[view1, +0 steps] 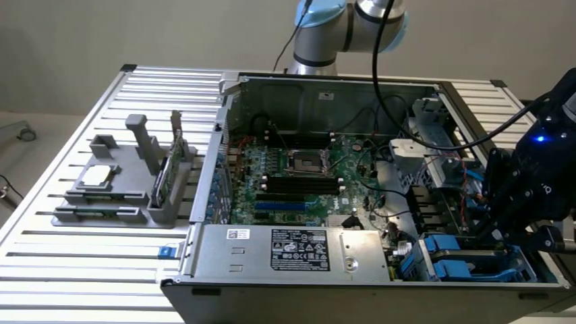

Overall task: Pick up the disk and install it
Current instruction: 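Insert the second disk wire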

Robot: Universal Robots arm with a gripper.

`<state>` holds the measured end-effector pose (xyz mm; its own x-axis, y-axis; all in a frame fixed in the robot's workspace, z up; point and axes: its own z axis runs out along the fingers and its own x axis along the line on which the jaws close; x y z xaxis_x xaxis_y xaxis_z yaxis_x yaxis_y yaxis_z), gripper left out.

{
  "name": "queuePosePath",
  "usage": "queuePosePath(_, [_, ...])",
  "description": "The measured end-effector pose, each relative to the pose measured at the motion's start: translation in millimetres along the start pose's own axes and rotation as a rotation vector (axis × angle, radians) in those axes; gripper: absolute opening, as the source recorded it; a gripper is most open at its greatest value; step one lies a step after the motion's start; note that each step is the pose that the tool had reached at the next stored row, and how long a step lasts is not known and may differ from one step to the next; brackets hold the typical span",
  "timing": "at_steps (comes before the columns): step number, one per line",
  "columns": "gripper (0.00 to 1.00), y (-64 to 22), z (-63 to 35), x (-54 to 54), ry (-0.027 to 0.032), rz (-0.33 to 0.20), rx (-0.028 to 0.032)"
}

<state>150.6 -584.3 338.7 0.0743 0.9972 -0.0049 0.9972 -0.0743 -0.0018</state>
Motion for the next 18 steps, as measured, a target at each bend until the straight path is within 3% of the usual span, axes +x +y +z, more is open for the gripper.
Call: queuePosePath(18, [0.16, 2.0, 2.2, 0.6, 0.0003, 0.000, -0.0015])
